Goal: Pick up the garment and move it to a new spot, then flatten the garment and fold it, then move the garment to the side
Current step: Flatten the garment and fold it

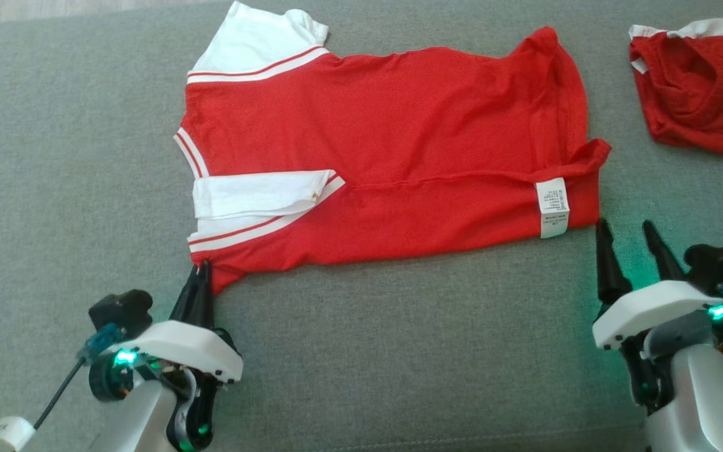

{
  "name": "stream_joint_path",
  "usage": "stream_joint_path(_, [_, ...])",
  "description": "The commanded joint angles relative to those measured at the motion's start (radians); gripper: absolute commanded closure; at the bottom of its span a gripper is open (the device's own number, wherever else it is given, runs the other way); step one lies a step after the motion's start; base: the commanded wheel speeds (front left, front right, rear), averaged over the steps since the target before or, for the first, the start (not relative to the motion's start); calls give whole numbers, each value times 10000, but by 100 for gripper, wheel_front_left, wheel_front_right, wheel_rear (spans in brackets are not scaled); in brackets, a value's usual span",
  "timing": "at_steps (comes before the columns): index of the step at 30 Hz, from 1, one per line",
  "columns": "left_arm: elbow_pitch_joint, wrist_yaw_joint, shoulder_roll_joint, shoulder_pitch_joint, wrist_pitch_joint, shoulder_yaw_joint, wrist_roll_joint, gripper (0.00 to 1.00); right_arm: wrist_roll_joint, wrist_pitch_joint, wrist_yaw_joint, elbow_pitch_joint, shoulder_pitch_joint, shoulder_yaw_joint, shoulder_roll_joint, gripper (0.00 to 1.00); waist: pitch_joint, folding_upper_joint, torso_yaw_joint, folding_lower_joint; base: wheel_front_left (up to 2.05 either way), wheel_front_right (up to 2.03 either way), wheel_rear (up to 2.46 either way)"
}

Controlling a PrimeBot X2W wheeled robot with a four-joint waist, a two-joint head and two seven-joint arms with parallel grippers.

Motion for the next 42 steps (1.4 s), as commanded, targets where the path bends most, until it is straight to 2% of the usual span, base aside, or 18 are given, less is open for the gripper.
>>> stream_joint_path(1, [-155,-60,77,-311,-5,262,-4,100,61,133,65,-66,-350,292,-49,0,-12,0,56,0,0,0,0])
stream_joint_path(15, [-552,-6,195,-38,-220,186,47,100,267,-105,65,2056,-1437,537,-49,0,-192,0,515,0,0,0,0])
stream_joint_path(16, [-573,8,201,7,-219,186,34,100,207,-114,65,2228,-1504,522,-49,3,-205,0,543,0,0,0,0])
stream_joint_path(18, [-609,54,211,80,-241,215,2,100,184,-140,65,2541,-1627,445,-49,42,-224,0,588,0,0,0,0])
stream_joint_path(19, [-627,74,229,112,-269,238,-8,100,188,-154,65,2674,-1685,426,-49,55,-236,0,602,0,0,0,0])
stream_joint_path(20, [-685,108,279,168,-338,287,-15,100,204,-202,65,2874,-1782,406,-49,78,-253,0,610,0,0,0,0])
stream_joint_path(21, [-730,126,306,192,-367,310,-16,100,237,-245,65,2928,-1830,396,-49,93,-260,0,609,0,0,0,0])
stream_joint_path(22, [-793,145,339,210,-415,337,-9,100,311,-299,65,2952,-1874,393,-49,100,-270,0,606,0,0,0,0])
stream_joint_path(30, [-2005,358,712,473,-745,441,239,100,372,-587,65,2075,-1700,225,-49,100,-452,0,494,0,0,0,0])
stream_joint_path(34, [-3024,531,1016,890,-701,435,380,100,307,-247,65,833,-1030,67,-49,100,-584,0,456,0,0,0,0])
stream_joint_path(42, [-4601,1042,1453,2392,-220,296,353,100,267,1173,65,-1864,1100,-439,-49,100,-652,0,367,0,0,0,0])
